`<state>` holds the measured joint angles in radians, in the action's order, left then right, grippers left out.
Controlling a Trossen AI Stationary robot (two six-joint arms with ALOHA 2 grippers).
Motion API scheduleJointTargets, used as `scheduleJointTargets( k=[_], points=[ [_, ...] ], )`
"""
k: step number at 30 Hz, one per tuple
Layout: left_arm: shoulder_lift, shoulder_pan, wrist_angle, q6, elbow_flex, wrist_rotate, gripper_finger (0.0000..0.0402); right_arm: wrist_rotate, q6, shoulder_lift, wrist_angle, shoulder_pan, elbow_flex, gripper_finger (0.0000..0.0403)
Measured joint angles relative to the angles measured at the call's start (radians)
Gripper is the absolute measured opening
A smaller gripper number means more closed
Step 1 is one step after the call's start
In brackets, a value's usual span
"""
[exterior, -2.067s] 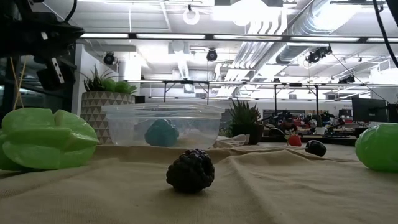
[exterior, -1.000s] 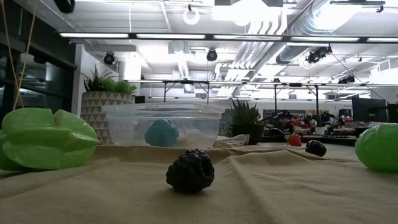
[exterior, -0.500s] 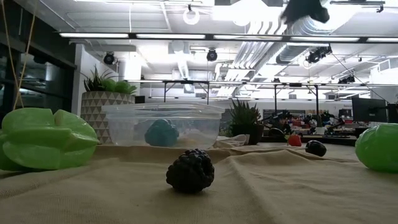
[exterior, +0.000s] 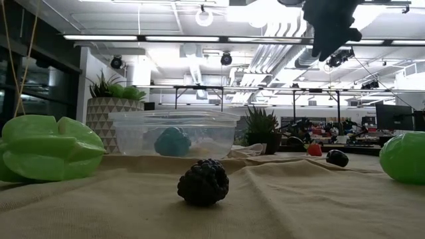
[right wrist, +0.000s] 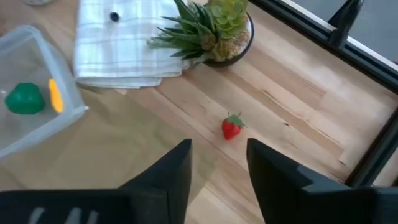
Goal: Pick and placing Produce into tupperware
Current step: Put the red strawberry into transparent bin
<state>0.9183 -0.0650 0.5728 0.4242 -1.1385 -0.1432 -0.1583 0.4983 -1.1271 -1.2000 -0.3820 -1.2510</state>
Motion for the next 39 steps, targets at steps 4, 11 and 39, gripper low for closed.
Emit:
scheduleJointTargets(
  k=[4, 11, 39],
  points=[
    [0.041, 0.0, -0.057, 0.004, 0.0, 0.022, 0.0001, -0.037, 0.002, -0.04, -0.007, -0.007, 0.0, 0.0178],
    [0.089, 0.001, -0.16, 0.004, 0.0, 0.065, 0.0001, -0.036, 0.018, -0.111, -0.027, -0.066, 0.0, 0.0219],
    [0.102, 0.0, -0.155, 0.029, 0.0, 0.084, 0.0001, 0.14, -0.083, -0.322, 0.145, -0.182, 0.126, 0.0227]
  ],
)
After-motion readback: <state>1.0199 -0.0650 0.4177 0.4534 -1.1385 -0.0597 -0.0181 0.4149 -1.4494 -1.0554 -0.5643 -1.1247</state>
